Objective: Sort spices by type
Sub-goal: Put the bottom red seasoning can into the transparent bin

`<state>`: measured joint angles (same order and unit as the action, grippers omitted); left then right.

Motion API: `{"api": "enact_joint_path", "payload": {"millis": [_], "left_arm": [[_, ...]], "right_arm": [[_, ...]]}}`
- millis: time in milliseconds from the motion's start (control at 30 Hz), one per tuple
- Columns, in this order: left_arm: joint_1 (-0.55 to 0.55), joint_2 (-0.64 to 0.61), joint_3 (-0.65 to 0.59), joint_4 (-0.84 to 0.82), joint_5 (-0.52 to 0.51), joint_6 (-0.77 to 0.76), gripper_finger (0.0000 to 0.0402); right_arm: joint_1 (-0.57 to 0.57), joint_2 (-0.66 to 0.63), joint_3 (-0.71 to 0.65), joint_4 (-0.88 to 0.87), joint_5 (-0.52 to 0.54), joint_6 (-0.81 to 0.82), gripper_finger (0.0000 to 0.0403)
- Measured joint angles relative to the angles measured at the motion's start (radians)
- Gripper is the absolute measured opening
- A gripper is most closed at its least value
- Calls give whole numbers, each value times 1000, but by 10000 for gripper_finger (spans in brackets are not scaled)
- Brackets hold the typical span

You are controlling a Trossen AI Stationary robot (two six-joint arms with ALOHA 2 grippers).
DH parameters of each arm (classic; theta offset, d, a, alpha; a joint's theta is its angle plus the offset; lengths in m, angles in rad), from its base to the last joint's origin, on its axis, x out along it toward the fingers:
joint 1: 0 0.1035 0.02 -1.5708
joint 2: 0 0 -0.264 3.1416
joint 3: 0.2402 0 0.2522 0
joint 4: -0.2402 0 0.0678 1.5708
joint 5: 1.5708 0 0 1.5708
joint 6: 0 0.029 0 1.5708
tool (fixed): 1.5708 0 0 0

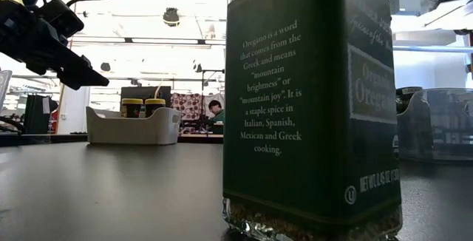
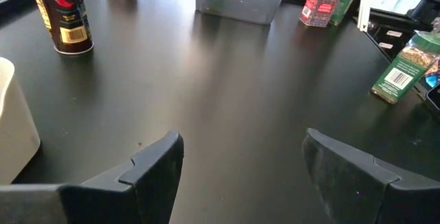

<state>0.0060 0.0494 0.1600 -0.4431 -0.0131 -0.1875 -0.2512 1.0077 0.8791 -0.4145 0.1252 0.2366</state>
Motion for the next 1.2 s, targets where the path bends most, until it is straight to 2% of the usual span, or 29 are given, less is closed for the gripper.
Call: {"api": "enact_joint_path", "payload": {"millis": [133,300,633,867,967,1133,1200], "left_arm": [[0,0,0,0,0,78,286],[0,0,0,0,0,208,286],[0,0,0,0,-1,374,286],[0,0,0,0,-2,464,286],[0,0,0,0,-1,347,286],[0,0,0,0,-1,-63,286],[0,0,0,0,-1,-181,286]], "right_arm": [[2,0,0,-1,20,-65,309],[9,0,0,-3,19,-112,346],[9,0,0,-76,17,-113,340],[8,0,0,-87,16,-19,334],[8,0,0,-87,15,15,334],[9,0,0,-87,15,34,334],[9,0,0,-90,15,34,334]]}}
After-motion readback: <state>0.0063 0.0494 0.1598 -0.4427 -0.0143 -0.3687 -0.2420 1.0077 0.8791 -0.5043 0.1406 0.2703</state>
